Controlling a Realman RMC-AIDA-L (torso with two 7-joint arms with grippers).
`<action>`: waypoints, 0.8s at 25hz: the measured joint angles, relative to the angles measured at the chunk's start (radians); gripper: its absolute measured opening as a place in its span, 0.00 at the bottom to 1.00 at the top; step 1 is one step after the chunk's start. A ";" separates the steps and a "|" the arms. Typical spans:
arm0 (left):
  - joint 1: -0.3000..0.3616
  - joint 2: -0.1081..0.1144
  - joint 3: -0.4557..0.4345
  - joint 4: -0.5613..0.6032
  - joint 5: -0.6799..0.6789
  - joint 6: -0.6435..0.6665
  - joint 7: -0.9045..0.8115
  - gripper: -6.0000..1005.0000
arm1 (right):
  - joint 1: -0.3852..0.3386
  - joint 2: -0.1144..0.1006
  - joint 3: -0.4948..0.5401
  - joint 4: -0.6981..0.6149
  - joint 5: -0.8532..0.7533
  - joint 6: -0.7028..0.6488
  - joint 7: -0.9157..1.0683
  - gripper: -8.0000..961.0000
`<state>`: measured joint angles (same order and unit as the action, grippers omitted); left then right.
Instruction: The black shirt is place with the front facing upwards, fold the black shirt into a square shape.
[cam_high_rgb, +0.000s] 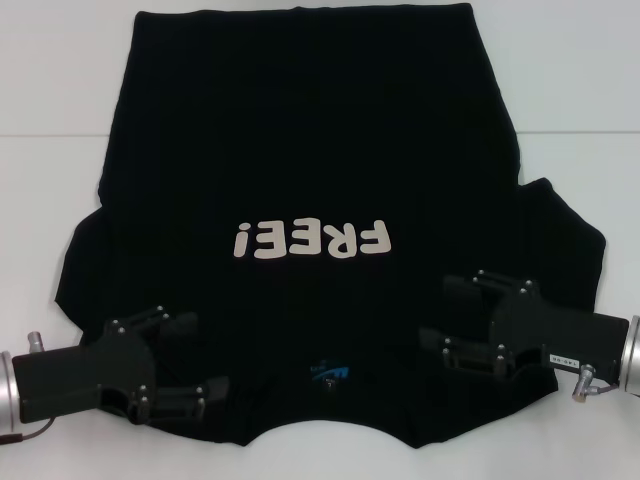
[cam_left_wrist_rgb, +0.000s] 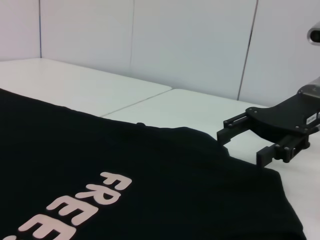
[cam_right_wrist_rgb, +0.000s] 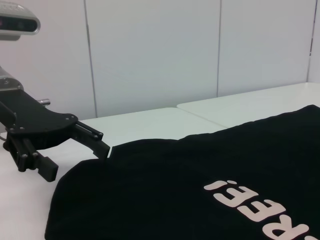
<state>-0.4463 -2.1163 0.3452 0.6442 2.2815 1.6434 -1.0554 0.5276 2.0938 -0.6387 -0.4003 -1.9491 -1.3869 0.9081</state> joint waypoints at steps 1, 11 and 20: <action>0.001 0.000 0.000 0.000 0.000 -0.002 0.000 0.94 | 0.000 0.000 -0.001 0.000 0.000 0.000 0.000 0.83; 0.004 -0.001 0.000 0.000 -0.001 -0.004 0.000 0.94 | 0.000 0.000 -0.010 0.002 -0.001 -0.003 0.000 0.83; -0.039 0.061 -0.036 0.010 -0.032 0.009 -0.435 0.94 | -0.001 0.000 -0.010 0.002 0.002 -0.004 0.001 0.83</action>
<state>-0.4855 -2.0555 0.3093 0.6541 2.2495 1.6523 -1.4905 0.5266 2.0939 -0.6489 -0.3988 -1.9475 -1.3912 0.9088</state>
